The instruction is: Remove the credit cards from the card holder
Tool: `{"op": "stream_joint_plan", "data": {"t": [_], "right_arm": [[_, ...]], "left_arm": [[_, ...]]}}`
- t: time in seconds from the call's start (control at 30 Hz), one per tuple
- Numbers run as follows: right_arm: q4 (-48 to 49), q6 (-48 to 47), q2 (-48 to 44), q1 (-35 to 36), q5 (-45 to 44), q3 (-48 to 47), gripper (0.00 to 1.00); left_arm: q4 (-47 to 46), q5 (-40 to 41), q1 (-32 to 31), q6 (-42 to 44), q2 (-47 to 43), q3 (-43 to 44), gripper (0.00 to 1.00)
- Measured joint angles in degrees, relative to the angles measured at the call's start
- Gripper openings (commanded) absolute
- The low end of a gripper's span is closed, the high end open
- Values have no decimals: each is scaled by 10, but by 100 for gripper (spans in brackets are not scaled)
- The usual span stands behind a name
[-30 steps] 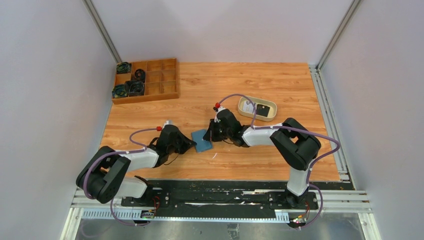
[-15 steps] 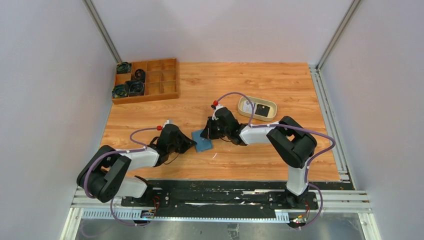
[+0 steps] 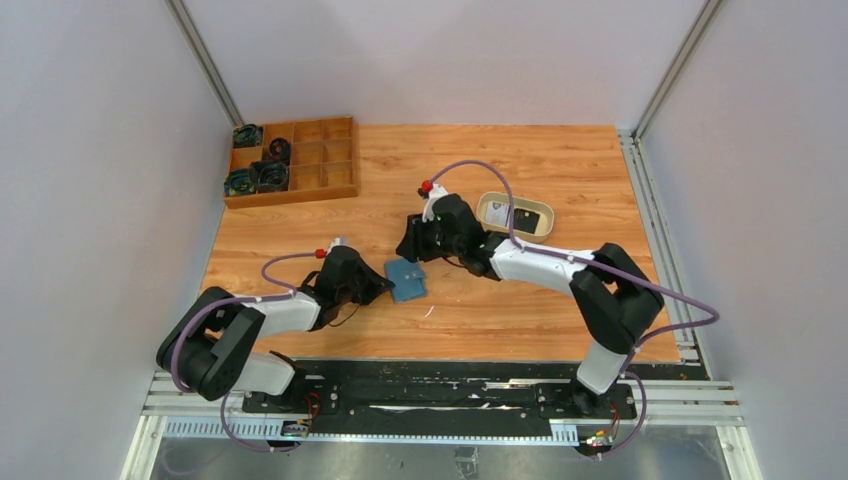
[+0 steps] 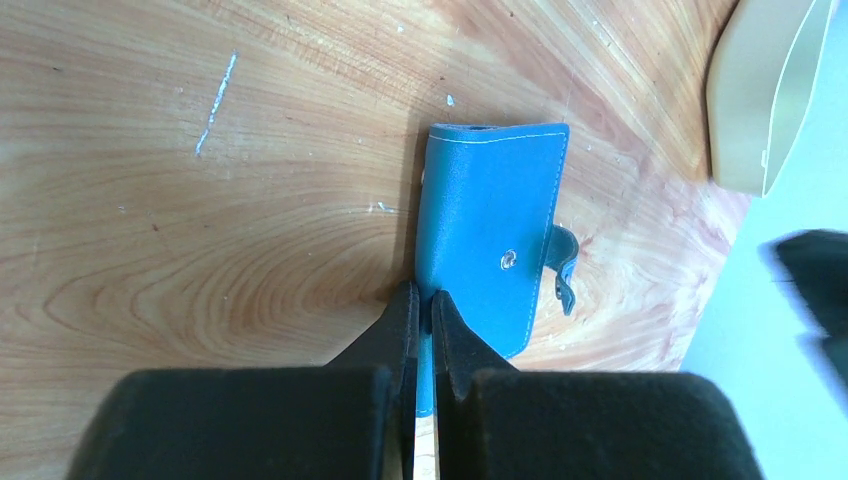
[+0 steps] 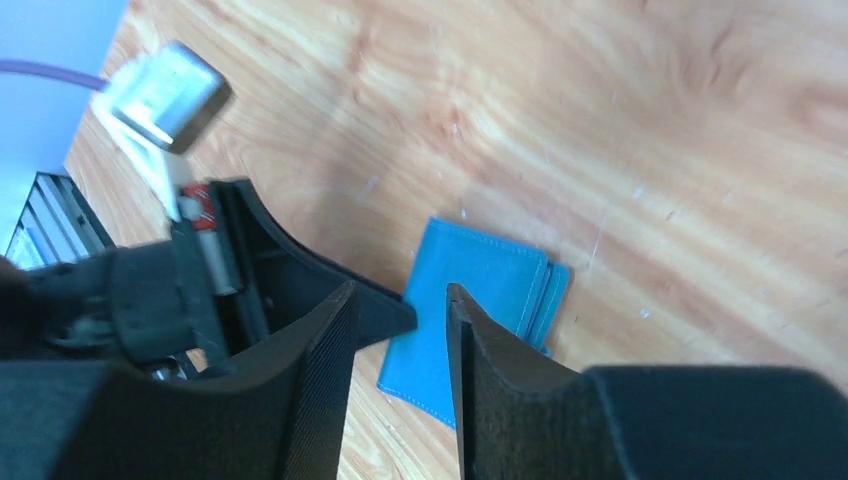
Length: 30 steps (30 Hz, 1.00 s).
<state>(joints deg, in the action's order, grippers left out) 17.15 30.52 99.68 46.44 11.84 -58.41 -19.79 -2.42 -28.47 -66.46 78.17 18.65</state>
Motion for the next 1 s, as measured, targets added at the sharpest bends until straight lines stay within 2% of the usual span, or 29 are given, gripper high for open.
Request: {"op": "stream_joint_plan", "data": {"t": [0.2, 0.4, 0.67, 1.0], "right_arm": [[-99, -78, -48, 9, -60, -53, 50], [-222, -119, -16, 35, -128, -78, 50], [-267, -136, -5, 84, -173, -81, 51], [-289, -148, 9, 100, -210, -116, 52]], "left_arm": [[2, 0, 0, 3, 1, 2, 0], [6, -1, 0, 9, 1, 4, 0], [10, -1, 0, 14, 1, 7, 0], [12, -2, 0, 16, 2, 9, 0]]}}
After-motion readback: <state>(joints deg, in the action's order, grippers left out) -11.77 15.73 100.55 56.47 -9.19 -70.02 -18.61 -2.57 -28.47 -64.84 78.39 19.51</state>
